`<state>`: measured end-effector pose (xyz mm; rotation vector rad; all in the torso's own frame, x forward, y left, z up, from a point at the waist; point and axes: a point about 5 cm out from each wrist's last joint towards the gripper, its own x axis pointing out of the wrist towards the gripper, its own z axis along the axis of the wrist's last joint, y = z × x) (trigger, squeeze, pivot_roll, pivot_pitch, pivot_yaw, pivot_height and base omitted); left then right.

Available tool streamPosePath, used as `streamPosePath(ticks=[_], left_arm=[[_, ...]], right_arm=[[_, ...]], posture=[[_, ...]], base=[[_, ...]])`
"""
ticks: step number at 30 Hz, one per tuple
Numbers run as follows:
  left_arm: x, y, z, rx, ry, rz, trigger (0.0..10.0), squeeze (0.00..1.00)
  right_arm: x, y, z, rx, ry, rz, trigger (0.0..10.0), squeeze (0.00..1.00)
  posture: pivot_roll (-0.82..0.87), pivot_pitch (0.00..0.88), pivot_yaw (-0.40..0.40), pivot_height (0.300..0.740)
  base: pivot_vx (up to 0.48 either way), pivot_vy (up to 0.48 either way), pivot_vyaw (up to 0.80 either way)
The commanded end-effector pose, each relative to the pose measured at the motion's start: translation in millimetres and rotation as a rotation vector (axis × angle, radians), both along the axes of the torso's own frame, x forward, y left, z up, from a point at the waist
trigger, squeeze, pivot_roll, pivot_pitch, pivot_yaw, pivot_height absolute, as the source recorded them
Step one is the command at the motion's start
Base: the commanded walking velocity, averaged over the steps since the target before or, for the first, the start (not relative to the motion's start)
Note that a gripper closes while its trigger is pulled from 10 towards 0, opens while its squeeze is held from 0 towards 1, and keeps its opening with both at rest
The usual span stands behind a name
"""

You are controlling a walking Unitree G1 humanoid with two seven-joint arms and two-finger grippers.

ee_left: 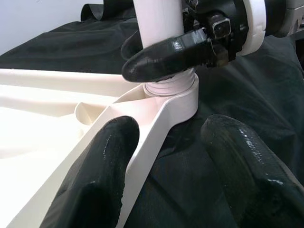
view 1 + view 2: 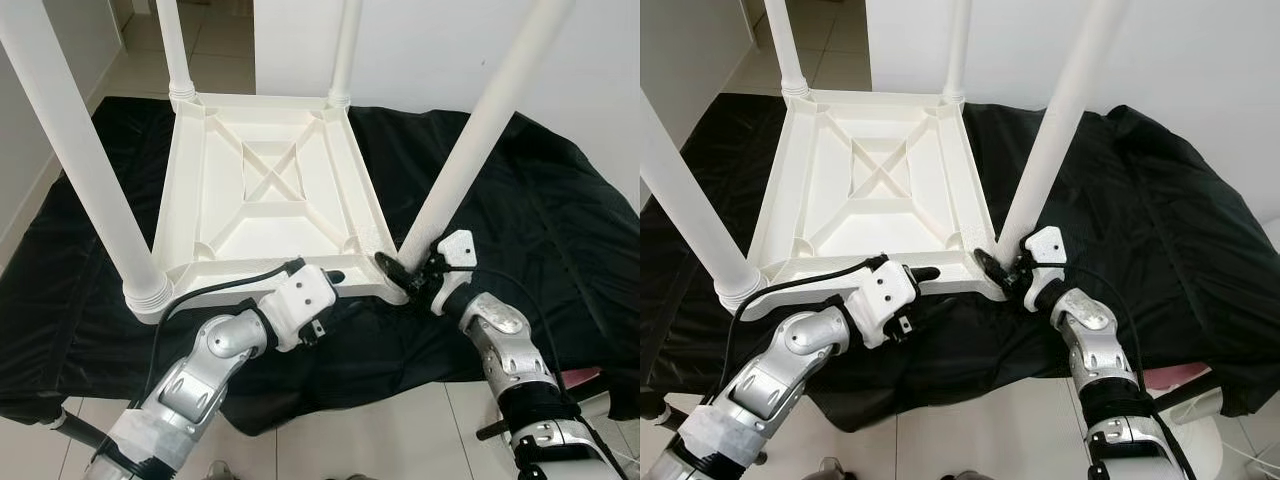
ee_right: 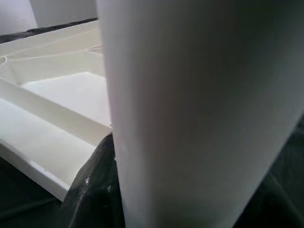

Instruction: Building children table

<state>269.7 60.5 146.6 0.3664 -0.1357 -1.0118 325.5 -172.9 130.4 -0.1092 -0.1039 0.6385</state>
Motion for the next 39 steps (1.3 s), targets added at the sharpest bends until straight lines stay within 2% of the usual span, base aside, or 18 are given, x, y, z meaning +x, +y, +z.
streamPosePath(ticks=[1,3,4,8,9,12,18,19,21,22,26,28,34,36,39], left_arm=[[-3.9,-1.8,-1,0.015,0.000,-0.044,10.0,0.00],[-1.9,-0.8,0,0.015,-0.001,-0.038,10.0,0.00],[-1.1,-0.6,0,0.016,-0.003,-0.036,10.0,0.00],[0.2,0.0,1,0.021,-0.007,-0.030,10.0,0.00],[1.6,1.9,-2,0.050,-0.012,-0.019,10.0,0.00],[1.9,2.9,-5,0.067,-0.012,-0.016,10.0,0.00],[2.2,3.2,-5,0.057,-0.006,-0.014,10.0,0.00],[3.3,2.9,-5,0.058,-0.008,-0.014,10.0,0.00],[3.3,2.9,-5,0.058,-0.008,-0.014,10.0,0.00],[4.3,2.1,-4,0.056,-0.008,-0.014,10.0,0.00],[4.6,0.7,-4,0.052,-0.007,-0.018,10.0,0.00],[4.3,-1.1,-3,0.048,-0.005,-0.025,10.0,0.00],[3.1,-1.3,-4,0.046,-0.003,-0.026,10.0,0.00],[2.9,-1.3,-4,0.044,0.000,-0.026,10.0,0.00],[3.2,-2.3,-5,0.044,0.001,-0.029,10.0,0.00]], right_arm=[[-1.2,0.4,-7,-0.039,0.017,0.013,0.0,0.00],[-0.9,-0.4,-7,-0.024,0.018,-0.005,0.0,0.00],[-1.1,-0.8,-6,0.000,0.013,-0.016,10.0,0.00],[-2.0,-1.2,-4,0.039,0.004,-0.034,10.0,0.00],[-3.5,-1.4,-3,0.027,-0.011,-0.071,10.0,0.00],[-4.9,-2.8,-3,0.009,-0.022,-0.122,10.0,0.00],[-12.9,-0.3,-5,0.018,-0.031,-0.236,10.0,0.00],[-16.2,4.4,-7,0.061,-0.017,-0.322,10.0,0.00],[-16.2,4.4,-7,0.061,-0.017,-0.322,10.0,0.00],[-17.9,11.7,-9,0.084,-0.010,-0.415,10.0,0.00],[-18.9,20.6,-10,0.108,-0.002,-0.503,10.0,0.00],[-20.4,34.0,-10,0.152,0.009,-0.601,10.0,0.00],[-24.2,51.9,-8,0.202,0.031,-0.647,10.0,0.00],[-25.0,54.3,-7,0.202,0.025,-0.633,10.0,0.00],[-25.2,49.6,-4,0.229,0.028,-0.625,10.0,0.00]], posture=[[0.05,0.048,-0.097,0.740],[0.05,0.050,-0.095,0.740],[0.05,0.050,-0.095,0.740],[0.05,0.051,-0.097,0.740],[0.05,0.053,-0.097,0.740],[0.05,0.054,-0.097,0.740],[0.04,0.058,-0.094,0.740],[0.03,0.060,-0.093,0.740],[0.03,0.060,-0.093,0.740],[0.02,0.063,-0.092,0.740],[0.02,0.066,-0.092,0.740],[0.01,0.072,-0.090,0.740],[0.01,0.074,-0.087,0.740],[0.01,0.074,-0.087,0.740],[0.00,0.077,-0.088,0.740]], base=[[0.000,0.000,0.00],[0.000,0.000,0.00],[0.000,0.000,0.00],[0.000,0.000,0.00],[0.000,0.000,0.00],[0.000,0.000,0.00],[0.000,0.000,0.00],[0.000,0.000,0.00],[0.000,0.000,0.00],[0.000,0.000,0.00],[0.000,0.000,0.00],[0.000,0.000,0.00],[0.000,0.000,0.00],[0.000,0.000,0.00],[0.000,0.000,0.00]])
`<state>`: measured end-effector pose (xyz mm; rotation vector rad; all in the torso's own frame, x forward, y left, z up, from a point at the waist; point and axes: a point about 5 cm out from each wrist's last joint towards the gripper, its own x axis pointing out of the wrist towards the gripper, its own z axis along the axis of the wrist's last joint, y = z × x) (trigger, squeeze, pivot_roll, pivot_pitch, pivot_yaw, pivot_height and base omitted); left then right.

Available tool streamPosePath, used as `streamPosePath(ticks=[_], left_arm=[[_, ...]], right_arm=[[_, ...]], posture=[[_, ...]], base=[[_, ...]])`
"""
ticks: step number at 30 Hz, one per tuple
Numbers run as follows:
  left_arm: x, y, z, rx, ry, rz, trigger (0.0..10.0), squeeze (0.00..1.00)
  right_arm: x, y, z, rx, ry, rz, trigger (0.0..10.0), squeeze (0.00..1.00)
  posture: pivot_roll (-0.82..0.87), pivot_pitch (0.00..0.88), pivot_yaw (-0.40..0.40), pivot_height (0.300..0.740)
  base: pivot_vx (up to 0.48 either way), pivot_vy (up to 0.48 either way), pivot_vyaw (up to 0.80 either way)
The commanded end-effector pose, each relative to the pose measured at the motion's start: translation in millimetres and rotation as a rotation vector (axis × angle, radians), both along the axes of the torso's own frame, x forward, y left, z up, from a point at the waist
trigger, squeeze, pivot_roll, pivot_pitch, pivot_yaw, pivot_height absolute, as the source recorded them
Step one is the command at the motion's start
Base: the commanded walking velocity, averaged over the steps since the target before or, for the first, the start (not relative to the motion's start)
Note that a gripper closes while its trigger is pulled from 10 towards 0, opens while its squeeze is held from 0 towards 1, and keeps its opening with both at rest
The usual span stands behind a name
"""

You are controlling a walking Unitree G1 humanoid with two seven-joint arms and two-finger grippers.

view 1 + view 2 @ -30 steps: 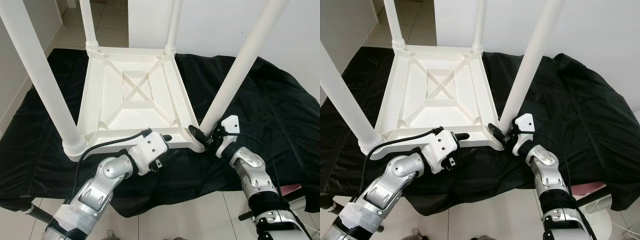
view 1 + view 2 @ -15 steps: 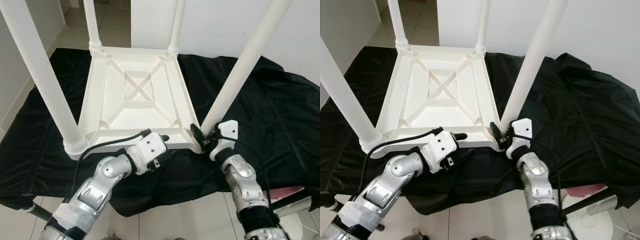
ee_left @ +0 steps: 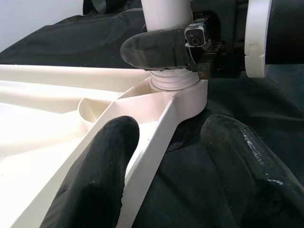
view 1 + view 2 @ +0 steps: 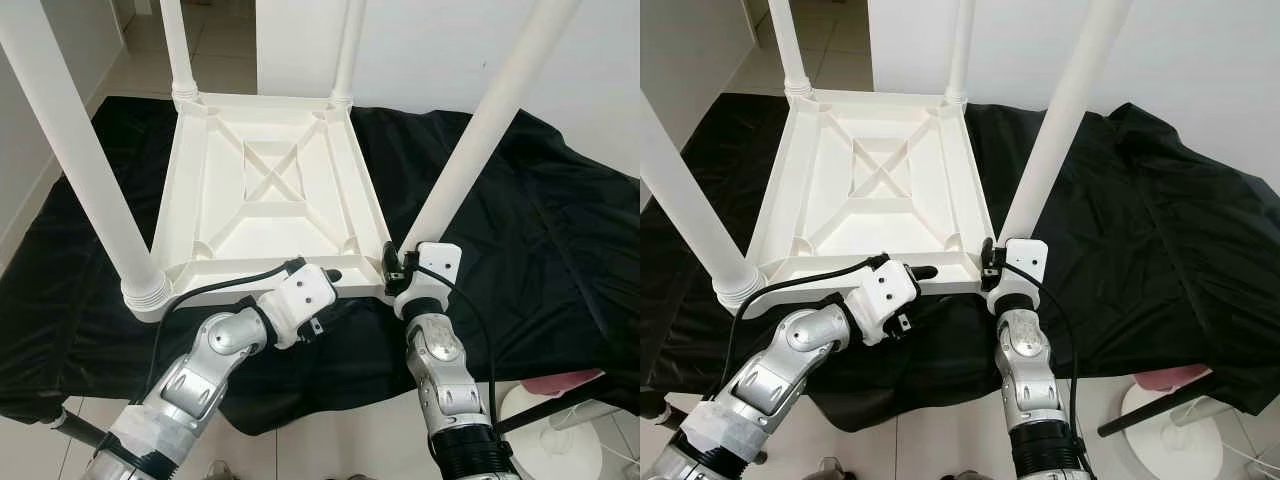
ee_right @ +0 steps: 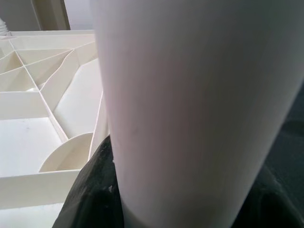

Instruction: Building children table

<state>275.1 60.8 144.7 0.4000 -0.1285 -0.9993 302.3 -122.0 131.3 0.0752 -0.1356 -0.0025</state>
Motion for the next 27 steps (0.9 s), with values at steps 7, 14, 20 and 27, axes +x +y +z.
streamPosePath(ticks=[7,14,20,27], left_arm=[[-0.3,-1.6,-2,0.012,0.009,-0.035,10.0,0.00],[-2.4,-1.6,-3,0.010,0.015,-0.034,10.0,0.00],[-2.4,-1.3,-3,0.010,0.015,-0.032,10.0,0.00],[-1.9,-1.1,-3,0.011,0.012,-0.031,10.0,0.00]], right_arm=[[-1.9,1.7,2,0.032,0.005,0.029,10.0,0.51],[-5.8,-2.5,8,0.018,-0.032,0.098,10.0,1.00],[-9.3,-17.3,10,-0.031,-0.053,0.200,10.0,1.00],[-9.2,-30.2,15,-0.094,-0.089,0.361,10.0,0.00]], posture=[[-0.01,0.083,-0.095,0.740],[-0.01,0.091,-0.096,0.740],[-0.01,0.093,-0.097,0.740],[-0.01,0.091,-0.090,0.740]], base=[[0.000,0.000,0.00],[0.000,0.000,0.00],[0.000,0.000,0.00],[0.000,0.000,0.00]])
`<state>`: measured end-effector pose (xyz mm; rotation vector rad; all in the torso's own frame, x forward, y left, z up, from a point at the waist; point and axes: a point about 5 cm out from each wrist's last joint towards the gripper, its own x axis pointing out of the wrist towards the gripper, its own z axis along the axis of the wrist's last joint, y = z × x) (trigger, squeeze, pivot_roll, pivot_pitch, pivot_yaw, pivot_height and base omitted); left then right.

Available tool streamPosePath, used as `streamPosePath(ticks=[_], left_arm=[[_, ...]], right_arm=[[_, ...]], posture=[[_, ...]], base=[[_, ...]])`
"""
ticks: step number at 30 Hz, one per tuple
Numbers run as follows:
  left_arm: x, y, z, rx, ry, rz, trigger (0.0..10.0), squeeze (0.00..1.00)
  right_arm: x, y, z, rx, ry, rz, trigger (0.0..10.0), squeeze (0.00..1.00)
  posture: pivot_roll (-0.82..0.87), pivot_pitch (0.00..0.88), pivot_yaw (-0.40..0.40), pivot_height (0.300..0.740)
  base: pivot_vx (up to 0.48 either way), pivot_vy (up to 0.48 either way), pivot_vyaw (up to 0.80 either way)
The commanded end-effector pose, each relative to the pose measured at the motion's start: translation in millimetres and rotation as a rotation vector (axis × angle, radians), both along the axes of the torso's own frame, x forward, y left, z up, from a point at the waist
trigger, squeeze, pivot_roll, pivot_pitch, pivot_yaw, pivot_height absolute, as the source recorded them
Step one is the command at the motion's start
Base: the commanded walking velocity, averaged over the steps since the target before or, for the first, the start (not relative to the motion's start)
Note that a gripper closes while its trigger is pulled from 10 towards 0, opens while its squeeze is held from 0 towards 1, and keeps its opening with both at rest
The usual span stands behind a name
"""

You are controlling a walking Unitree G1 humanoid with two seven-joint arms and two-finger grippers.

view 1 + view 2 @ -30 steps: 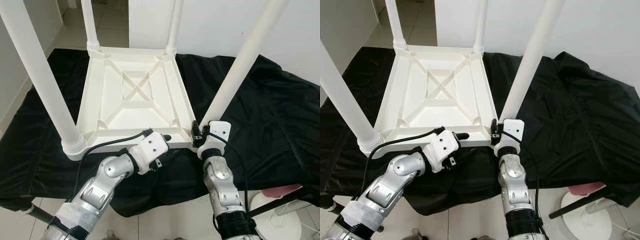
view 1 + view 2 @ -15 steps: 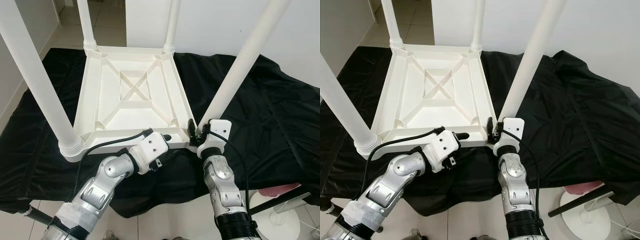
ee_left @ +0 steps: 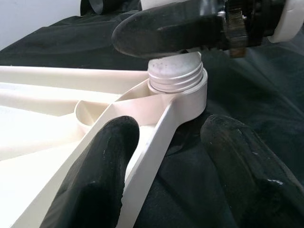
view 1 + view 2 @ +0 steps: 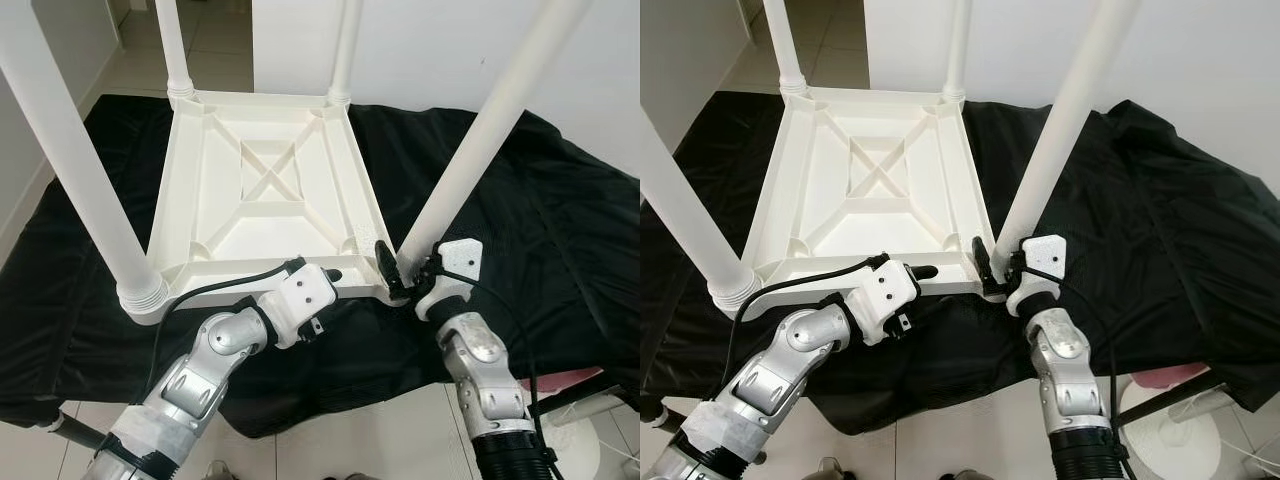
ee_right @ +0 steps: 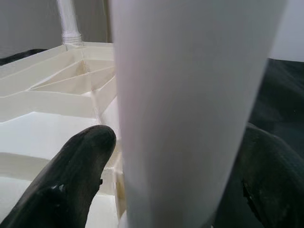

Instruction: Building children table

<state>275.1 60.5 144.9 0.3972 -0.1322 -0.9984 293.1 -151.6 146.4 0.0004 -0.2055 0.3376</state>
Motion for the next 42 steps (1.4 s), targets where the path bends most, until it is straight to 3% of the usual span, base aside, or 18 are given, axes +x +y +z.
streamPosePath(ticks=[1,8,18,19,20,32,33,34,39,42], left_arm=[[-0.7,-0.8,-2,0.015,0.012,-0.032,10.0,0.00],[2.1,1.5,0,0.016,0.006,-0.028,10.0,0.00],[2.4,-0.4,2,0.011,0.004,-0.036,10.0,0.00],[1.8,-0.3,1,0.011,0.004,-0.038,10.0,0.00],[1.6,0.1,1,0.012,0.004,-0.038,10.0,0.00],[1.4,-0.4,0,0.017,0.005,-0.044,10.0,0.00],[1.4,-0.8,-1,0.018,0.004,-0.046,10.0,0.00],[1.5,-1.0,-1,0.019,0.004,-0.047,10.0,0.00],[2.4,-0.4,-2,0.026,-0.001,-0.042,10.0,0.00],[2.6,2.5,-2,0.019,0.002,-0.034,10.0,0.00]], right_arm=[[1.7,-3.4,1,-0.011,-0.007,0.103,10.0,0.00],[10.2,-8.7,1,-0.101,0.011,0.251,10.0,0.00],[24.3,-16.3,-8,-0.156,0.059,0.302,10.0,0.00],[24.8,-16.2,-9,-0.156,0.063,0.311,3.8,0.00],[25.6,-16.3,-10,-0.153,0.064,0.321,0.0,0.00],[26.2,-17.2,-17,-0.150,0.072,0.349,0.0,0.00],[26.3,-18.4,-18,-0.148,0.077,0.336,9.3,0.00],[26.0,-19.9,-19,-0.139,0.081,0.322,10.0,0.00],[24.6,-24.0,-20,-0.109,0.082,0.281,10.0,0.00],[24.6,-28.8,-22,-0.141,0.091,0.180,10.0,0.00]], posture=[[0.00,0.085,-0.091,0.740],[0.00,0.077,-0.085,0.740],[0.01,0.069,-0.081,0.740],[0.01,0.069,-0.081,0.740],[0.02,0.069,-0.080,0.740],[0.02,0.050,-0.086,0.740],[0.02,0.045,-0.090,0.740],[0.02,0.042,-0.092,0.740],[0.01,0.038,-0.095,0.740],[0.01,0.031,-0.096,0.740]], base=[[0.000,0.000,0.00],[0.000,0.000,0.00],[0.000,0.000,0.00],[0.000,0.000,0.00],[0.000,0.000,0.00],[0.000,0.000,0.00],[0.000,0.000,0.00],[0.000,0.000,0.00],[0.000,0.000,0.00],[0.000,0.000,0.00]])
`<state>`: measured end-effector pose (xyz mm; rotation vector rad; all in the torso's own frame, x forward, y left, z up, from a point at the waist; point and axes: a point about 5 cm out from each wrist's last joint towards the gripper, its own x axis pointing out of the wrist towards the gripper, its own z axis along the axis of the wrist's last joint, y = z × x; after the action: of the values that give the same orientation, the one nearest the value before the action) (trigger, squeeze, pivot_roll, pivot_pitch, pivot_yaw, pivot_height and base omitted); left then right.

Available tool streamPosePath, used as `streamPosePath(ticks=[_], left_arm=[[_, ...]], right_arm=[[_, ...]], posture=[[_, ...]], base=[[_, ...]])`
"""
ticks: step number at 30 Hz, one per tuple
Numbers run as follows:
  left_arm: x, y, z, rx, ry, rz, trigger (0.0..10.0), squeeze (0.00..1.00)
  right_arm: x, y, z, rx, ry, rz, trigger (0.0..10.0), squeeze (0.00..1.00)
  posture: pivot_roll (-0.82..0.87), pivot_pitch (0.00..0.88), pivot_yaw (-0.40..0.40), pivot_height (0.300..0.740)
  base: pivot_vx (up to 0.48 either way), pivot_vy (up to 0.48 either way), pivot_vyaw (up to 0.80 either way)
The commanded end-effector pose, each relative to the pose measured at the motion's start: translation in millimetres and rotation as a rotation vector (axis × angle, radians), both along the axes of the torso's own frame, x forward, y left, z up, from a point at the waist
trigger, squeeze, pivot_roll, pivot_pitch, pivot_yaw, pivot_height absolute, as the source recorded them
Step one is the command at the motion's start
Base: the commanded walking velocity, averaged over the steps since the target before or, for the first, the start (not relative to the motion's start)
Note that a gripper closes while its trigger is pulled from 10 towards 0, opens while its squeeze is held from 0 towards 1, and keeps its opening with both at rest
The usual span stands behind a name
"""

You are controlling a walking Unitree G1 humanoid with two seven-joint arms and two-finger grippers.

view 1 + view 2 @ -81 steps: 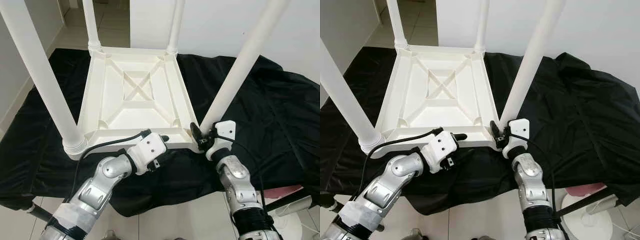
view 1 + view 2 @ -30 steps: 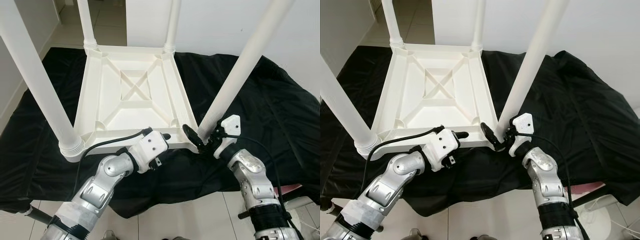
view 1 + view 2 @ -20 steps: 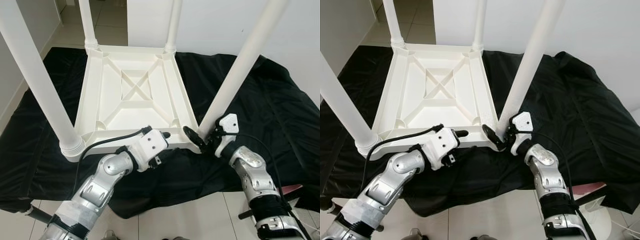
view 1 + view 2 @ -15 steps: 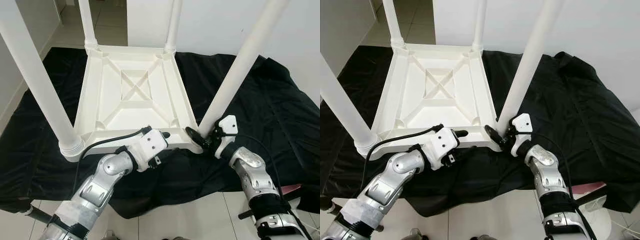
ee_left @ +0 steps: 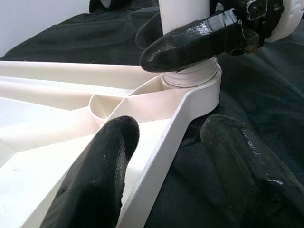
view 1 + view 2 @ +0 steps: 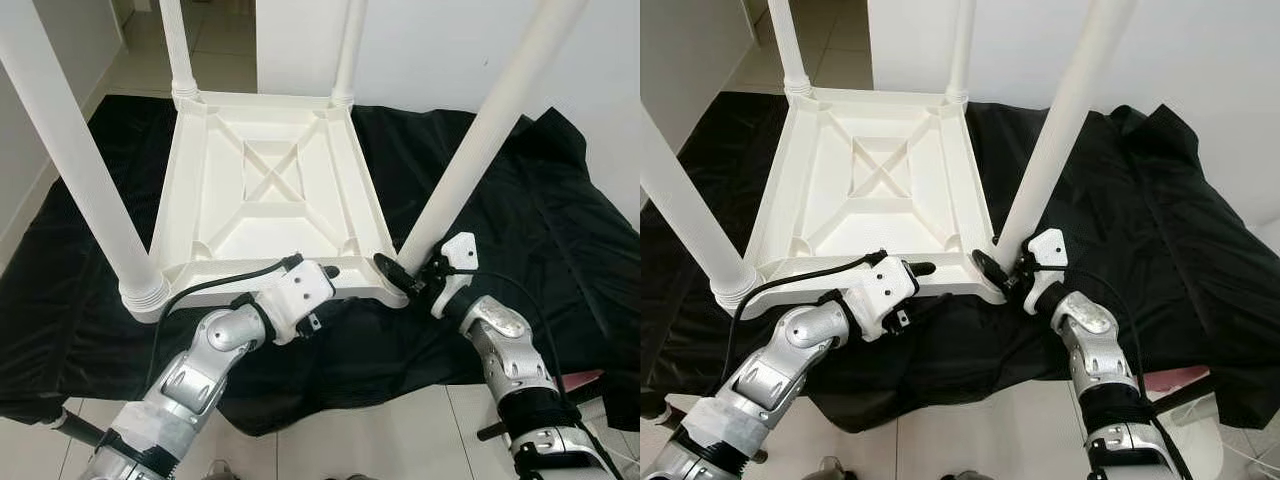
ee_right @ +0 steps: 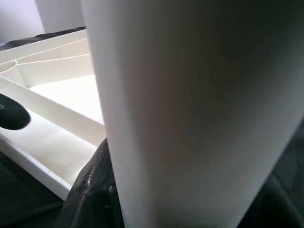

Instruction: Building children table

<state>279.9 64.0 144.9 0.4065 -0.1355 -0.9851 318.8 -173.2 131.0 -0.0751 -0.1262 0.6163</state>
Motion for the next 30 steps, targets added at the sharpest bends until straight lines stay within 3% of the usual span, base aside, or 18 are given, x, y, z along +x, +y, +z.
streamPosePath(ticks=[1,5,13,20,27,30], left_arm=[[-2.2,-1.0,-2,0.014,0.012,-0.046,10.0,0.00],[-3.8,-1.4,-3,0.009,0.016,-0.049,10.0,0.00],[-4.7,-3.9,-5,0.014,0.020,-0.064,10.0,0.00],[-7.3,-7.8,-8,0.025,0.021,-0.090,10.0,0.00],[-8.1,-10.1,-7,0.021,0.025,-0.103,10.0,0.00],[-7.0,-10.5,-6,0.020,0.024,-0.113,10.0,0.00]], right_arm=[[-1.1,-7.1,-6,-0.032,0.021,-0.089,10.0,0.00],[0.3,-9.3,-9,-0.059,0.029,-0.191,10.0,0.00],[-3.8,-2.0,-9,0.018,0.037,-0.346,10.0,0.00],[-8.7,13.6,-19,0.105,0.076,-0.618,10.0,0.00],[-8.2,21.7,-10,0.165,0.052,-0.738,10.0,0.00],[-10.5,32.5,-7,0.163,0.041,-0.703,10.0,0.00]], posture=[[0.01,0.031,-0.096,0.740],[0.00,0.026,-0.091,0.740],[0.00,0.026,-0.087,0.740],[-0.01,0.025,-0.071,0.740],[-0.02,0.025,-0.052,0.740],[-0.03,0.027,-0.046,0.740]], base=[[0.000,0.000,0.00],[0.000,0.000,0.00],[0.000,0.000,0.00],[0.000,0.000,0.00],[0.000,0.000,0.00],[0.000,0.000,0.00]])
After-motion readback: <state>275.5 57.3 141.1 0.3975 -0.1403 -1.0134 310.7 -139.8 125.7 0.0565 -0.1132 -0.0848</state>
